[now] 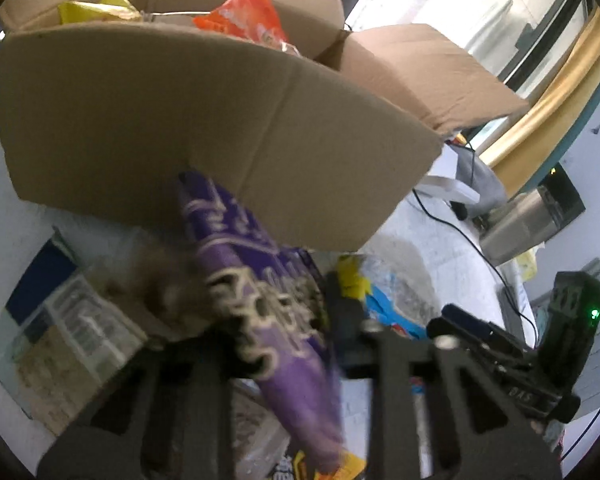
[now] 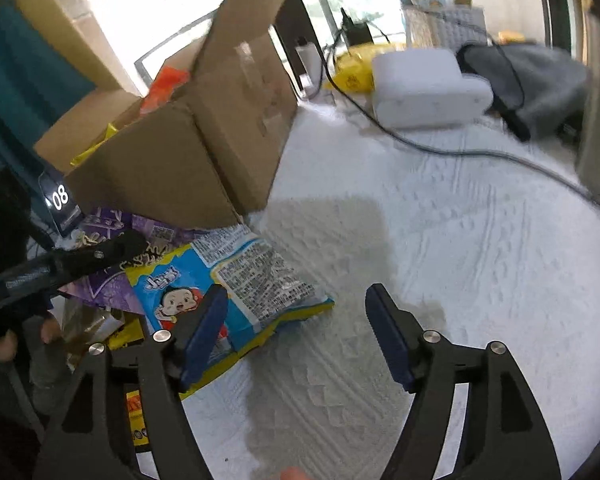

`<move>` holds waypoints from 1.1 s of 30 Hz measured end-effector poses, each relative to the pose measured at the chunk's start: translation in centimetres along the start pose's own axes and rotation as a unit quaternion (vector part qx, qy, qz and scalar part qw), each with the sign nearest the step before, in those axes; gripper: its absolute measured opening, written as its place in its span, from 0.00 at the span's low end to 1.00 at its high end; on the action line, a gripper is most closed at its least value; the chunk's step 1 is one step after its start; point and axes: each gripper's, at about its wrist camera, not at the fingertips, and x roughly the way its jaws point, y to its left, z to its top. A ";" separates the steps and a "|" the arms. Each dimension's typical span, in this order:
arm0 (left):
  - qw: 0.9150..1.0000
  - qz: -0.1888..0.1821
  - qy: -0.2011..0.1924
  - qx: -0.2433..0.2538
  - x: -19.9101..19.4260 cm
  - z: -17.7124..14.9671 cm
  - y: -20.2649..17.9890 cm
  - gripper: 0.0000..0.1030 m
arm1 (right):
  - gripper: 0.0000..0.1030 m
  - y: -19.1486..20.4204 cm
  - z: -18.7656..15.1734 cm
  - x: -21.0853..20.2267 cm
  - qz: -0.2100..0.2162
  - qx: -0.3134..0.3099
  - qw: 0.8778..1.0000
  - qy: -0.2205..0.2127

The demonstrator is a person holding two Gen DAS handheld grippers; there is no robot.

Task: Organize snacks
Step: 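Grasp the purple packet with the left tool while the right grasps the blue cartoon packet, then carry the purple packet and blue cartoon packet over the box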

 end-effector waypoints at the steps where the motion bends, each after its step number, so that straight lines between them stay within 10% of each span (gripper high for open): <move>1: 1.000 -0.001 0.001 0.004 0.1 -0.1 -0.1 0.18 | 0.72 -0.2 -0.1 0.4 0.004 0.009 1.000 0.006; 10: 0.999 -0.011 -0.028 0.033 -3.1 -0.6 -0.1 0.13 | 0.73 -0.3 -0.1 2.4 0.051 0.072 0.996 0.012; 19: 0.997 -0.019 -0.054 0.044 -5.8 -1.2 0.2 0.12 | 0.06 1.7 0.0 1.7 0.030 0.056 0.998 0.004; 33: 0.989 -0.010 -0.136 0.056 -14.6 -0.6 1.5 0.12 | 0.04 6.6 1.8 -7.3 -0.023 -0.055 0.992 -0.110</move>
